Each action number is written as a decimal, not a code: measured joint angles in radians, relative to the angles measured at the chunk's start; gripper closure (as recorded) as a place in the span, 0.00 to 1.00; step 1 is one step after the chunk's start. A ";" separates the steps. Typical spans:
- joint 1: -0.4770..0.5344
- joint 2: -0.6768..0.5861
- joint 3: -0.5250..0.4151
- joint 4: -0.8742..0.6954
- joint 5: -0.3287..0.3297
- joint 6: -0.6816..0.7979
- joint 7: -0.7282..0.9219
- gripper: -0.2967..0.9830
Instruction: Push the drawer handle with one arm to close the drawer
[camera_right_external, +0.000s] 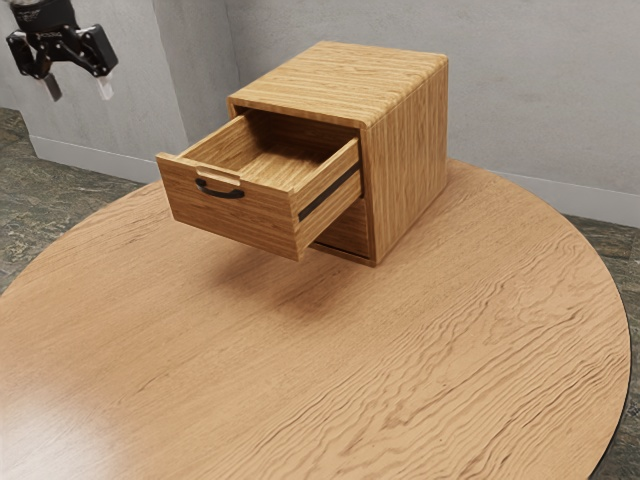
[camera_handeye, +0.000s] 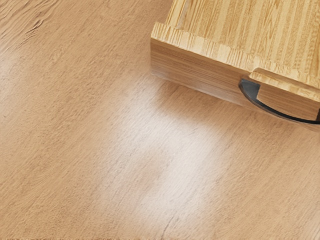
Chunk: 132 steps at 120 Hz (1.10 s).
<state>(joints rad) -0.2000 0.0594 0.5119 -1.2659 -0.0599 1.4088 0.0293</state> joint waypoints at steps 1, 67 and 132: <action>0.000 0.000 0.000 0.000 0.000 0.000 0.000 0.25; -0.047 -0.462 -0.162 -0.336 0.017 -0.007 0.006 0.25; 0.153 -0.629 -0.354 -1.085 0.244 0.359 0.009 0.25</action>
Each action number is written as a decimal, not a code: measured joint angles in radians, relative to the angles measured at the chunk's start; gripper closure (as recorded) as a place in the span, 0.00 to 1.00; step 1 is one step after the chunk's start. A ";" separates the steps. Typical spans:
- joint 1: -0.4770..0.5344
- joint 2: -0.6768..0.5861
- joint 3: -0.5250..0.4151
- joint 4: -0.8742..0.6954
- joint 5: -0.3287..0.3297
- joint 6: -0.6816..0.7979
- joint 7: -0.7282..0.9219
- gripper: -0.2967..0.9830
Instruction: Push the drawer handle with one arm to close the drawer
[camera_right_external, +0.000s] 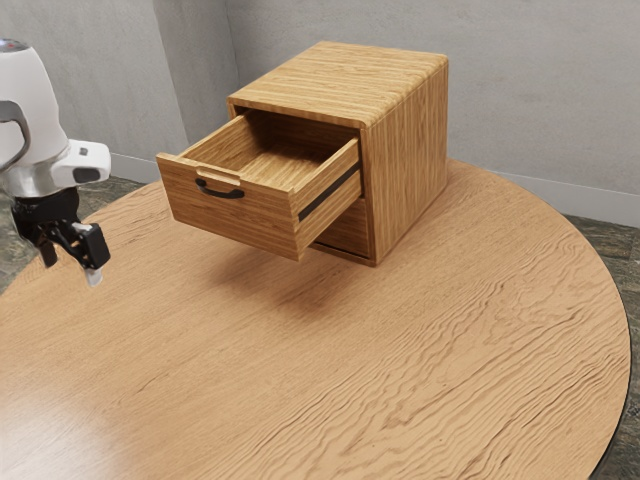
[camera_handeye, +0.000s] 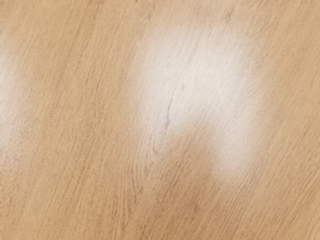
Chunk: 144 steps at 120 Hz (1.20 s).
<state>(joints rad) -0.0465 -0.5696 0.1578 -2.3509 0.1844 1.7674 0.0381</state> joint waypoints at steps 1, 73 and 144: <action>0.000 0.011 0.002 0.007 0.000 0.005 0.000 0.25; -0.037 0.305 0.032 0.264 -0.115 0.145 0.009 0.62; -0.101 0.419 0.031 0.358 -0.158 0.156 0.010 0.84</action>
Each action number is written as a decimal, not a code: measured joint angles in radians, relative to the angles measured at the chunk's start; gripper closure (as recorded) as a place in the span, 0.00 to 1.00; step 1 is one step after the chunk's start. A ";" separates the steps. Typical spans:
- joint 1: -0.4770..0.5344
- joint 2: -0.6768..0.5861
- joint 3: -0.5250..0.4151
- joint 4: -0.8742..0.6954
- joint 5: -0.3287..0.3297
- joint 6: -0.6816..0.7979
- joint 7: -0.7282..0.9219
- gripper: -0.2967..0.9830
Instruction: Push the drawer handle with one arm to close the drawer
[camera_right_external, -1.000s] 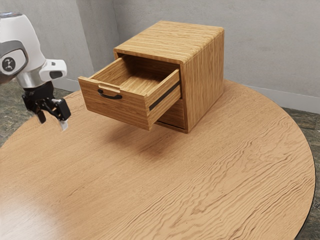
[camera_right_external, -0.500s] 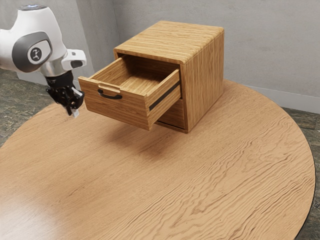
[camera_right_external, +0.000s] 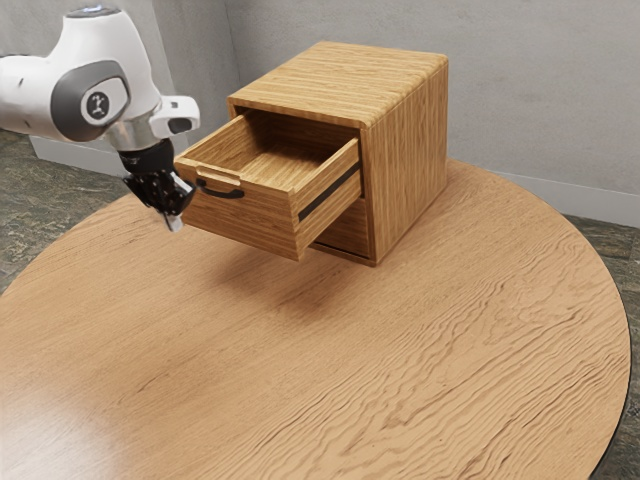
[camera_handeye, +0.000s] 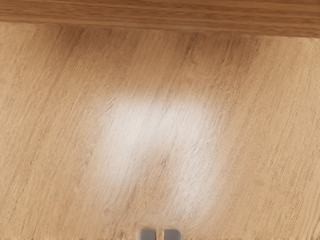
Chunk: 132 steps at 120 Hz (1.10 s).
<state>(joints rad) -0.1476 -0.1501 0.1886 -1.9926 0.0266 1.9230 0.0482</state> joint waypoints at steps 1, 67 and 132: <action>0.000 -0.003 0.000 -0.003 -0.001 0.000 0.000 0.84; 0.007 0.146 0.001 0.132 -0.012 0.017 0.007 0.85; 0.025 0.283 -0.003 0.272 -0.024 0.020 0.030 0.85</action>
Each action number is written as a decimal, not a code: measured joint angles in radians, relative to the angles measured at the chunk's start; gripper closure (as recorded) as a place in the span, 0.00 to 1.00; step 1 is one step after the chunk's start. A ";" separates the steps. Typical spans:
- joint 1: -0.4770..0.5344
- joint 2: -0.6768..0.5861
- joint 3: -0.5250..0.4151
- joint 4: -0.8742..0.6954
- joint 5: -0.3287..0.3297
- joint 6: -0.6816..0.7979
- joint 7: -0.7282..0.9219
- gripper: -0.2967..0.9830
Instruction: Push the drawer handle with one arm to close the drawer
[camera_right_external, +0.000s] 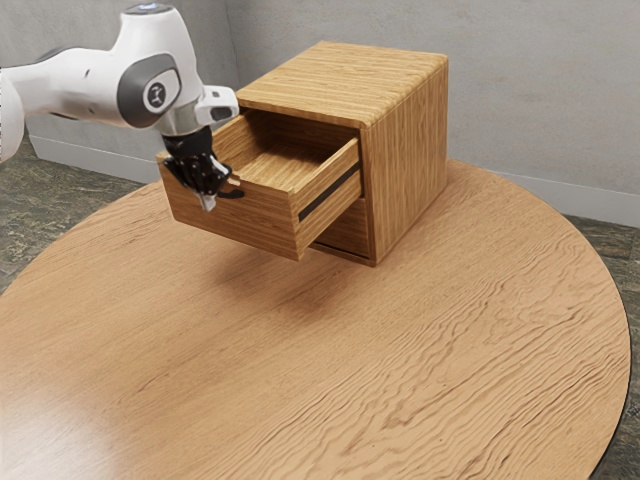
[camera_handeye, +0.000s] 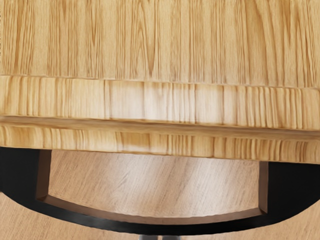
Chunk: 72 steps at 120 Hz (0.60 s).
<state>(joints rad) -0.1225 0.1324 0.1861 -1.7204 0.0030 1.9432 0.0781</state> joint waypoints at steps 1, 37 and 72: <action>0.000 0.002 0.000 0.003 0.000 0.000 0.000 0.85; 0.004 0.071 -0.002 0.084 -0.014 0.000 0.008 0.85; 0.021 0.195 -0.016 0.229 -0.042 -0.003 0.018 0.85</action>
<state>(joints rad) -0.1015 0.3270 0.1704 -1.4914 -0.0385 1.9403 0.0964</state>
